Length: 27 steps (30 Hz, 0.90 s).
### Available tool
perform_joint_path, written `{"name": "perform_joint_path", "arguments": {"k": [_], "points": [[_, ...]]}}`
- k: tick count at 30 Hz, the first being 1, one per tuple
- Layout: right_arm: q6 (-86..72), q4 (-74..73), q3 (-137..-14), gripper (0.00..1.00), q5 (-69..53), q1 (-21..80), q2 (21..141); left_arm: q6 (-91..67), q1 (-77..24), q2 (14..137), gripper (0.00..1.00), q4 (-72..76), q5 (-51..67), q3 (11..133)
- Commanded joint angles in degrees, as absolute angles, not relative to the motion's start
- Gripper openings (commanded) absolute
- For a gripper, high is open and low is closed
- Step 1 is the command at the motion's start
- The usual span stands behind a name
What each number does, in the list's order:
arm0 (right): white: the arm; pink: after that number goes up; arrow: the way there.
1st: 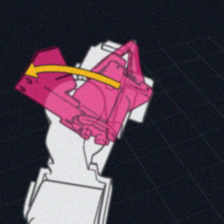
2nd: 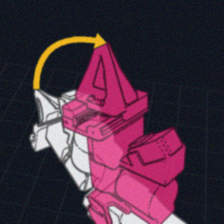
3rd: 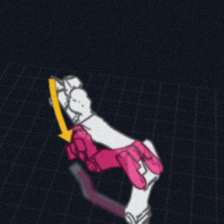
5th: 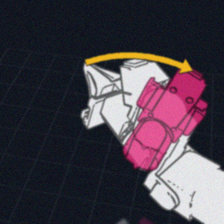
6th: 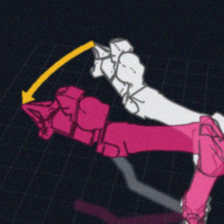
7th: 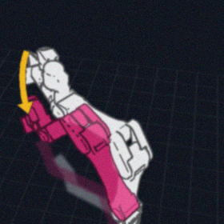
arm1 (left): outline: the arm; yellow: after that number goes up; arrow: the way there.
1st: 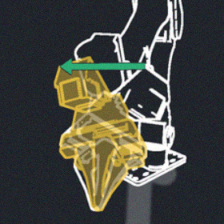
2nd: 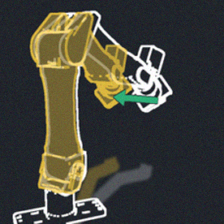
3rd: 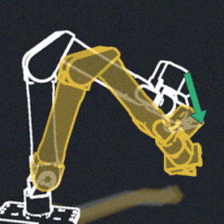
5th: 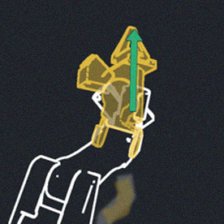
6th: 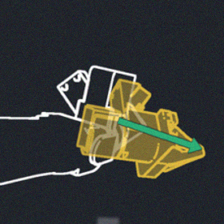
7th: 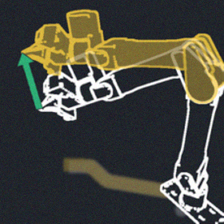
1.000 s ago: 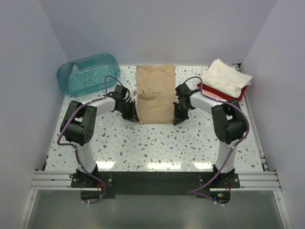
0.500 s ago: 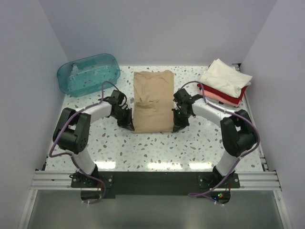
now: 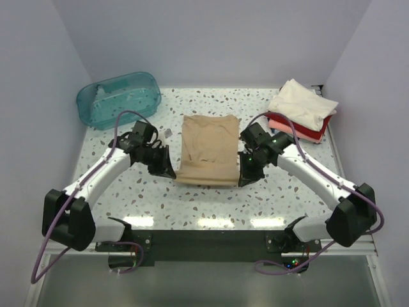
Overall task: Fold and stack the t-shirts
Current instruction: Fold the tshirt
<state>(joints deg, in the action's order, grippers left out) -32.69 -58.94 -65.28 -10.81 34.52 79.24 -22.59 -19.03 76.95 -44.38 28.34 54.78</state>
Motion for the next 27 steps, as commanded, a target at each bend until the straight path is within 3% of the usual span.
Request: {"name": "perform_joint_path", "arguments": {"k": [1,10,27], "points": [[-36.1,-68.5,-70.5,0.00,-5.8,34.3,74.5,-25.8,-19.0,72.8,0.00,-51.5,27.7,58.5],[-38.1,-67.9,-81.5,0.00,3.5,33.1,77.3,-26.9,-18.9,77.5,0.00,-49.7,25.7,68.0],[-31.6,-58.0,-89.7,0.00,5.6,24.7,91.8,-26.0,-17.7,97.2,0.00,-39.3,25.3,83.4]]}}
